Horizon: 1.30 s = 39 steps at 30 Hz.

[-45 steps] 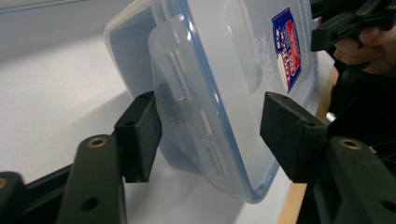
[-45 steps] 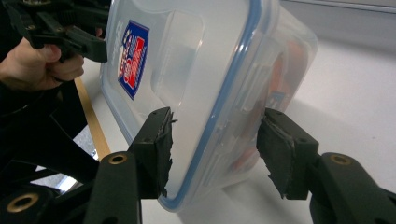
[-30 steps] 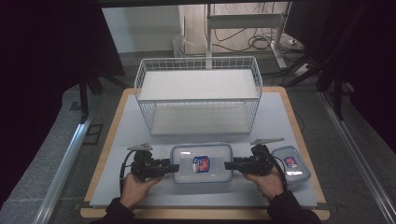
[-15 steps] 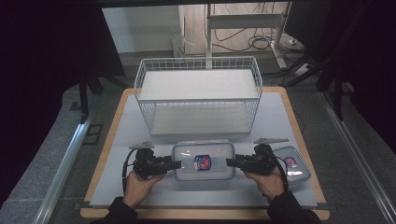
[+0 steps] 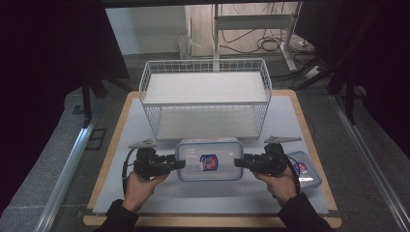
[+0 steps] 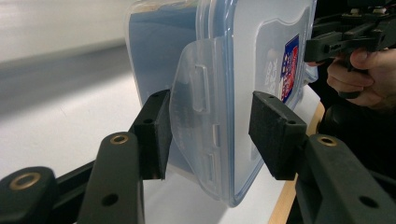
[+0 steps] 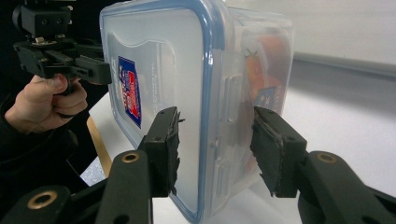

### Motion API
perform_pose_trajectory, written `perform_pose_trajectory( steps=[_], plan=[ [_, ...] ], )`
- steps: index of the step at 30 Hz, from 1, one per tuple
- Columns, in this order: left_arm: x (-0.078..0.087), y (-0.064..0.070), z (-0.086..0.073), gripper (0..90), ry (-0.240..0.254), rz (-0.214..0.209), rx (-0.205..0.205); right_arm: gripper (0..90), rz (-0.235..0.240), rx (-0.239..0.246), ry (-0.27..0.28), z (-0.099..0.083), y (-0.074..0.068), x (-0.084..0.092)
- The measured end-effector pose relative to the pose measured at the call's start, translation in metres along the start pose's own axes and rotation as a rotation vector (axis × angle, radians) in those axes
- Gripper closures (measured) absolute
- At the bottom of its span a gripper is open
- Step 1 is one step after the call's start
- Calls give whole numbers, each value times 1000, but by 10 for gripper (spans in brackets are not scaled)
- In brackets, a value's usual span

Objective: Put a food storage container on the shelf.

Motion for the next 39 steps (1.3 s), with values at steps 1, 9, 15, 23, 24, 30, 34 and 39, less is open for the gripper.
perform_pose_trajectory(
  steps=[1,9,15,23,24,30,34,39],
  plan=[
    [1,0,2,502,1,2,-6,529,2,1,2,1,-1,1],
    [8,6,22,502,0,24,-38,528,13,13,2,15,-3,5],
    [15,9,39,502,15,23,-37,528,12,32,24,35,-8,9],
    [23,11,56,502,27,27,-44,529,14,50,48,56,-14,12],
    [24,11,58,502,30,28,-40,529,14,50,48,56,-14,12],
    [32,13,74,502,43,29,-46,528,16,70,62,76,-19,15],
    [40,15,92,502,55,33,-55,528,14,86,72,93,-24,19],
    [44,15,106,502,60,31,-59,529,13,99,85,111,-27,22]
  ],
)
Point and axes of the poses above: each handheld gripper's, and its own axes: x roughly backward along the jaws, z roughly out of its top, y roughly to its right, the point moved 10 cm from there along -x, roughly forward along the jaws, and after that the axes turned 3 degrees about -z, right-handed, at the moved point
